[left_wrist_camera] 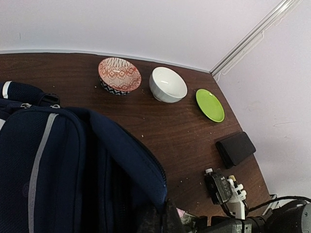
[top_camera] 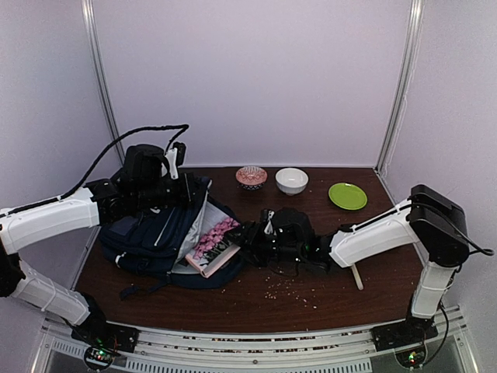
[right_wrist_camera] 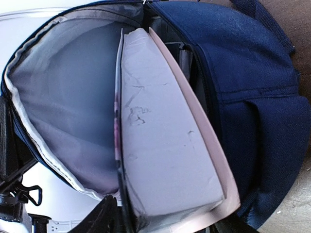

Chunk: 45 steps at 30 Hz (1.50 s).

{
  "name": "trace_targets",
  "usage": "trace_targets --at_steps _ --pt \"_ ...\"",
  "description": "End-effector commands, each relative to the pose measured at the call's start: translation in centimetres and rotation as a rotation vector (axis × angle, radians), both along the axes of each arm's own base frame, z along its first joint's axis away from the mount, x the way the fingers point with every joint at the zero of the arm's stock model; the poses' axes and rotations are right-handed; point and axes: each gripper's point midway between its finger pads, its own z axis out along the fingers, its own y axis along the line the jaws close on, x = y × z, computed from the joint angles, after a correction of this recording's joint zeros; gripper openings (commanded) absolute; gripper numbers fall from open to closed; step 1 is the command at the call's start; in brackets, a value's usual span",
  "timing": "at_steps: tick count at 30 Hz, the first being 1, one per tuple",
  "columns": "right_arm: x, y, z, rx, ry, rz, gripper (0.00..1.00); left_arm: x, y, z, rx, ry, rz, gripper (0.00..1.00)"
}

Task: Pack the student bag
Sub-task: Place the book in the student bag.

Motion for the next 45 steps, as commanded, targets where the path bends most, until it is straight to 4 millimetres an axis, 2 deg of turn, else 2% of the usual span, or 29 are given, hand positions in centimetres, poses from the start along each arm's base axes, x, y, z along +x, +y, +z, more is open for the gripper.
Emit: trace_targets --at_steps 1,6,15,19,23,27,34,38,45 --pt "1.0 1.4 3.2 0.071 -0.08 0.033 0.58 -0.6 -2.1 6.1 -0.156 -0.126 -0.08 0.0" --pt "1.0 2.5 3.9 0.081 -0.083 0.095 0.5 -1.4 -2.5 6.1 -0.137 -0.119 -0.116 0.0" --pt "1.3 1.7 6.1 0.095 -0.106 0.166 0.4 -4.1 -2.4 7.1 -0.058 -0.149 -0.253 0.0" --pt "1.3 2.2 7.2 0.079 -0.124 0.216 0.4 -5.4 -1.6 8.3 -0.019 -0.192 -0.296 0.0" --pt "1.7 3.5 7.7 0.09 -0.121 0.225 0.39 -6.1 -1.3 9.7 -0.048 -0.214 -0.31 0.0" --pt "1.7 5.6 7.9 0.124 -0.113 0.23 0.39 -6.5 -1.7 10.9 -0.114 -0.21 -0.322 0.0" --pt "2.6 8.4 7.8 0.16 -0.112 0.194 0.39 -6.3 -2.0 11.7 -0.214 -0.193 -0.294 0.0" --pt "2.9 10.3 8.1 0.175 -0.114 0.2 0.38 -6.6 -2.8 12.3 -0.252 -0.192 -0.308 0.0" --pt "3.2 12.6 7.6 0.186 -0.094 0.219 0.38 -7.9 -5.3 13.5 -0.269 -0.201 -0.373 0.0"
